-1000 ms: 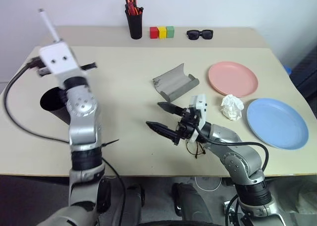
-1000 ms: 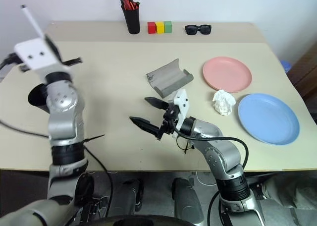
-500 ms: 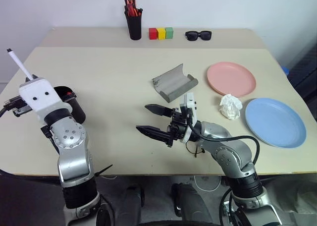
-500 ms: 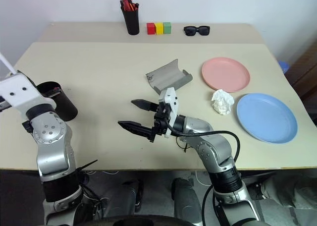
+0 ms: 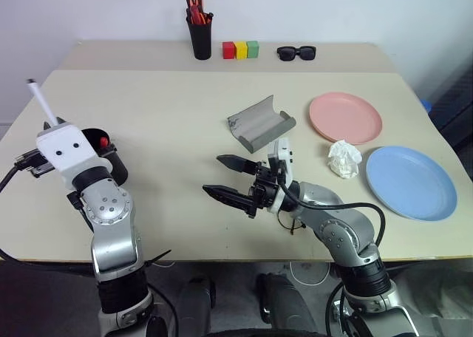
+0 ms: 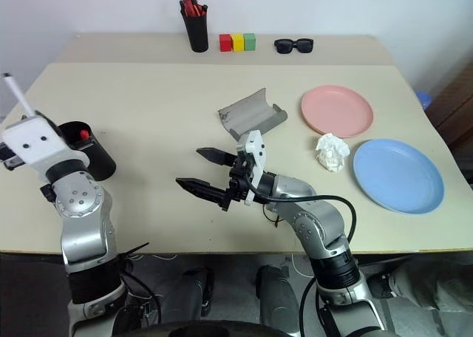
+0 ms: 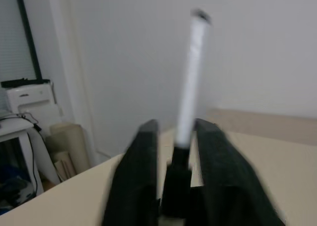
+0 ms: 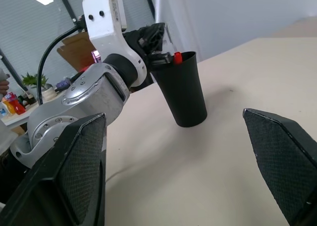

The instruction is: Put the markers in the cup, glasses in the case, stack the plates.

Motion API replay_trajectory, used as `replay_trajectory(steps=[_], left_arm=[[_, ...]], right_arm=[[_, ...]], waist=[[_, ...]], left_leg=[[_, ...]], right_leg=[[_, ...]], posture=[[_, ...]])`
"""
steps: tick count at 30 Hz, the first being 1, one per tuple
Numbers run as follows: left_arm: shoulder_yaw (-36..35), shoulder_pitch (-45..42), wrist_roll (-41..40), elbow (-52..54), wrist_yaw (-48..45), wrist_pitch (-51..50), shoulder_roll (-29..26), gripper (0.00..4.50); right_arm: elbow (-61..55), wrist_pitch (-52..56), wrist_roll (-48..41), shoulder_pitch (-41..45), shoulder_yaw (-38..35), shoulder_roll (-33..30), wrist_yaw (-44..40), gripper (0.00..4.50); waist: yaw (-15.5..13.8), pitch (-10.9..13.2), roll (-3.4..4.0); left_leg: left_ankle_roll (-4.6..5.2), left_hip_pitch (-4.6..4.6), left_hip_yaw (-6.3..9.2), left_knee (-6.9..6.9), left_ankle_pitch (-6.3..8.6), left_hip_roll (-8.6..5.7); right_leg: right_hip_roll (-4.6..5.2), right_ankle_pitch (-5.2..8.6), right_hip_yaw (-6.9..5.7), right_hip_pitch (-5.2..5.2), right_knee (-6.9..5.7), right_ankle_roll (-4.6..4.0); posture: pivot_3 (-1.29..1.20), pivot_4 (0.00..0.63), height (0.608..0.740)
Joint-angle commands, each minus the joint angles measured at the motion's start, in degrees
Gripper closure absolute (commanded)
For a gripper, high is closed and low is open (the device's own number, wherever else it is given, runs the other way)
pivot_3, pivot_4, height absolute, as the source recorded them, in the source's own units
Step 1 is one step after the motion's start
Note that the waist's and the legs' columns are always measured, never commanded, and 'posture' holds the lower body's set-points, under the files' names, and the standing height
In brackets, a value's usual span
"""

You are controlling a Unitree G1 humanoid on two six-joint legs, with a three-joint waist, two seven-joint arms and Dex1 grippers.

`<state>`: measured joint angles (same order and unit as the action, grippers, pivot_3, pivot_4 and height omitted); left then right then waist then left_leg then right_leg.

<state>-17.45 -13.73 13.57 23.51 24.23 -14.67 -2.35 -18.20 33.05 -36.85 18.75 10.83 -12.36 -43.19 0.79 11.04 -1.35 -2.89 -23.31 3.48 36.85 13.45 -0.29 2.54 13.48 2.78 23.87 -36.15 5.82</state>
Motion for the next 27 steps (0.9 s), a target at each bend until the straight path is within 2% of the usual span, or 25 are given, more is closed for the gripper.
replay_trajectory(steps=[1,6,9,12,14,15,17,23,27], left_arm=[[0.3,0.1,1.3,1.0,0.7,1.1,-0.2,1.93],[0.4,-0.6,1.2,1.1,0.3,1.7,-0.4,1.93],[1.9,-3.8,-0.5,0.9,-2.3,1.9,-1.1,1.93],[6.7,-10.4,-8.0,-1.7,-13.2,-0.6,-2.1,1.93],[10.7,-14.3,-12.8,-4.5,-22.1,-5.5,-3.2,1.4],[13.3,-16.3,-13.9,-6.8,-26.3,-9.3,-4.3,1.07],[18.2,-19.9,-15.1,-12.0,-33.2,-15.7,-6.3,0.12],[25.8,-32.1,-20.5,-32.2,-50.2,-20.4,-5.7,0.05],[25.8,-40.3,-21.1,-49.1,-55.0,-19.7,-4.0,0.05]], right_arm=[[-2.1,-0.2,-1.3,0.2,-0.7,0.2,-0.1,0.0],[-2.0,0.0,-1.5,0.4,-0.7,0.1,-0.2,0.0],[-2.1,0.0,-1.3,0.4,-0.7,0.0,0.0,0.0],[-2.2,-1.3,0.2,0.6,-1.5,-0.2,1.4,0.0],[-2.0,-1.8,0.8,1.0,-2.8,-0.5,2.8,0.0],[-1.8,-2.0,1.7,1.3,-3.7,-1.3,3.6,0.0],[-1.5,-2.5,3.7,1.5,-5.4,-3.7,4.8,0.0],[-3.1,-3.1,9.8,-1.0,-11.0,-15.5,5.8,0.0],[-6.3,-2.3,12.3,-5.9,-15.1,-23.3,5.8,0.0]], waist=[[0.0,0.0,0.0],[0.0,0.0,0.0],[-0.1,0.0,0.0],[-0.3,0.0,0.0],[-0.3,0.0,0.0],[-0.1,0.0,0.0],[0.0,0.0,0.01],[0.1,0.0,0.06],[0.0,0.0,0.09]], left_leg=[[0.0,0.0,0.0,0.0,0.0,0.0],[0.0,0.0,0.0,0.0,0.0,0.0],[0.0,-0.01,0.0,0.01,0.0,0.0],[0.0,-0.05,0.04,0.12,0.0,0.0],[0.01,-0.05,0.05,0.19,0.01,-0.04],[0.02,-0.05,0.04,0.21,0.01,-0.05],[0.08,-0.01,0.0,0.21,0.05,-0.07],[0.14,-0.04,0.01,0.16,0.08,-0.06],[0.21,-0.06,0.0,0.15,0.12,-0.06]], right_leg=[[0.0,0.0,0.0,0.0,0.0,0.0],[0.0,0.0,0.0,0.0,0.0,0.0],[0.0,0.0,0.0,0.0,0.0,0.0],[0.0,0.0,-0.06,-0.03,0.0,-0.01],[0.01,0.03,-0.07,-0.12,0.03,-0.05],[0.01,0.04,-0.06,-0.14,0.06,-0.07],[0.03,0.04,-0.03,-0.18,0.08,-0.06],[0.0,0.03,-0.04,-0.08,0.04,0.03],[0.0,0.07,-0.03,-0.06,0.06,0.09]], posture=[[0.0,0.15,0.74],[0.0,0.15,0.74],[0.0,0.15,0.74],[0.0,0.15,0.74],[0.0,0.15,0.74],[0.0,0.15,0.74],[0.0,0.15,0.74],[0.0,0.15,0.74],[0.0,0.15,0.74]])
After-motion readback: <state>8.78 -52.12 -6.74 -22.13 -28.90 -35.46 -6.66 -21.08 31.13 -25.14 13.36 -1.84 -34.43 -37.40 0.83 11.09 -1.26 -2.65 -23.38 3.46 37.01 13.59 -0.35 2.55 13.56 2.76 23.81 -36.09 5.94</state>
